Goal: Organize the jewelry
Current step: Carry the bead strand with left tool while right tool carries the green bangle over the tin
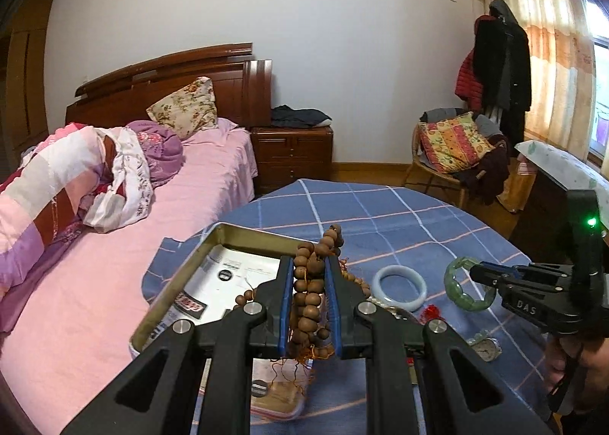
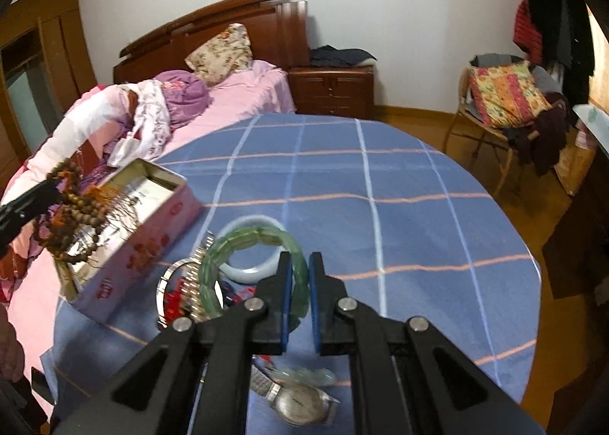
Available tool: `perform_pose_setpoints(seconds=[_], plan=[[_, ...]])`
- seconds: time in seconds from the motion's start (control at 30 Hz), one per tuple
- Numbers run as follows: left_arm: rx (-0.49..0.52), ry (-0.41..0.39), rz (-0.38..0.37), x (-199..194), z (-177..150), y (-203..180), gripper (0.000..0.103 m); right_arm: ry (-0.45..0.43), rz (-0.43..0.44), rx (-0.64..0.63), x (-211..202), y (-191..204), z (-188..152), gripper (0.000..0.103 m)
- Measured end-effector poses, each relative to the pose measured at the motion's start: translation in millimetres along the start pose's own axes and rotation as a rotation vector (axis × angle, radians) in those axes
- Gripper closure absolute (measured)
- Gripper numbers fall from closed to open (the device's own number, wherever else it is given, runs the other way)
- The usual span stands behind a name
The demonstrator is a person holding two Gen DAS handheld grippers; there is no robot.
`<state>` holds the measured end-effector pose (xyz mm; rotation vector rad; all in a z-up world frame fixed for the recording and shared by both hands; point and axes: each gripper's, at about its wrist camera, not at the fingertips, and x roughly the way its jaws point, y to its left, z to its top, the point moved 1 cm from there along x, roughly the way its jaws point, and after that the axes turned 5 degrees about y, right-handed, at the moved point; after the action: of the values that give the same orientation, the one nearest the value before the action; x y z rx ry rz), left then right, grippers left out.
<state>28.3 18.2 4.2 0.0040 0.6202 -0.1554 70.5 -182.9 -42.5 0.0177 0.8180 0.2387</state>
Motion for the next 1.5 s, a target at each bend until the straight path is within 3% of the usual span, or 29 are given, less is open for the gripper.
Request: perform_pose_setpoints(seconds=[0.63,1.1,1.5], plan=[[-0.051,0.021,0.080,23,10,46,0.087,-0.066,0.124,-0.115,9,74,43,0.092],[-0.063,0.059,0.100,43,15,62,0.087,-0.050,0.158,-0.170,29,109,60,0.092],[-0.066,0.094,0.102,58,17,68,0.087,-0.012,0.163,-0.178,48,117,61,0.092]])
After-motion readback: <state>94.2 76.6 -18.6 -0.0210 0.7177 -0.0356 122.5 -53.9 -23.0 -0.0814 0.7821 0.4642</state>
